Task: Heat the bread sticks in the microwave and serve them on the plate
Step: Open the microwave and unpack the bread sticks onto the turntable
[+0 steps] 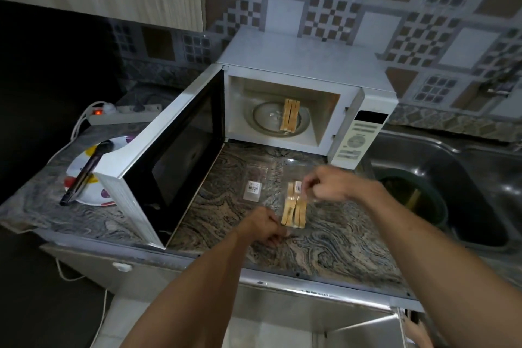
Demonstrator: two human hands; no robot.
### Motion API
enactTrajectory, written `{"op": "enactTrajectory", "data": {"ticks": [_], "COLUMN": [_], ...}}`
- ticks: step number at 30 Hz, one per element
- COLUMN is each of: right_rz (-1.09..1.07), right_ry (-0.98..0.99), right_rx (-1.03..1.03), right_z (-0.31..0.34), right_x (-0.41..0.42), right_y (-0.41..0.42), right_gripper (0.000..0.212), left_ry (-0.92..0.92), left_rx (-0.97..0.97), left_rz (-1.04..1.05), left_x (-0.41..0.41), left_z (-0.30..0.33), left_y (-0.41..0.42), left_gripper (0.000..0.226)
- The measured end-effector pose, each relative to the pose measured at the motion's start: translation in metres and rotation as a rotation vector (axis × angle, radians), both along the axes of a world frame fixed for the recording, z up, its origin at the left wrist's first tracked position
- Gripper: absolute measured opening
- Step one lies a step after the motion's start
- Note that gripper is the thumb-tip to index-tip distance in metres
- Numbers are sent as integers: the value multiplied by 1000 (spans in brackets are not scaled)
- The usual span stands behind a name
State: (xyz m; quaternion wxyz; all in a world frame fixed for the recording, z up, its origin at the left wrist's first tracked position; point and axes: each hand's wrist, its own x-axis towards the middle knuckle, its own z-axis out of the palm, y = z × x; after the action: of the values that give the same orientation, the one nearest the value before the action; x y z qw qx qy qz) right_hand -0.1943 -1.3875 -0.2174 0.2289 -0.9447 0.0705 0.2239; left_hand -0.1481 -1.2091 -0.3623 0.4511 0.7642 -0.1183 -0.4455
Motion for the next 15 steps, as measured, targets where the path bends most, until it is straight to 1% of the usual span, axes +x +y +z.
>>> {"op": "enactTrajectory", "data": {"ticks": [3,5,6,8,9,11,12,13,15], "right_rz": [64,-5,-84,-291,-369,-432,-423,-409,-398], "right_ry": [-196,-367,-461,-667,-779,-975,-1012,-994,-840], "right_rx": [-219,-322,-318,-198,-138,-79,-69,-66,-102], "right_z": [41,53,50,31,16,-14,-30,-46,-77], "right_x": [17,27,31,33,31,19,14,9,3], "right_y": [-4,-7,-8,-4,0,16,25,31,41], "right_gripper": [14,12,16,26,29,33,37,44,59], "left_ry": [-55,-146,-199,-331,-388,-443,-438,-440,-419], "left_rx": [124,168,187,258,286,304,303,297,283], "left_rz": [-89,-56,-26,-3,-7,-24,-27,-27,-23], "left_x": [5,9,12,15,17,18,18,18,18], "left_z": [10,16,15,13,8,2,0,-2,-3], "left_y": [-5,-11,-14,-19,-23,-25,-26,-26,-26], "left_gripper": [30,41,46,47,43,33,32,33,35]}}
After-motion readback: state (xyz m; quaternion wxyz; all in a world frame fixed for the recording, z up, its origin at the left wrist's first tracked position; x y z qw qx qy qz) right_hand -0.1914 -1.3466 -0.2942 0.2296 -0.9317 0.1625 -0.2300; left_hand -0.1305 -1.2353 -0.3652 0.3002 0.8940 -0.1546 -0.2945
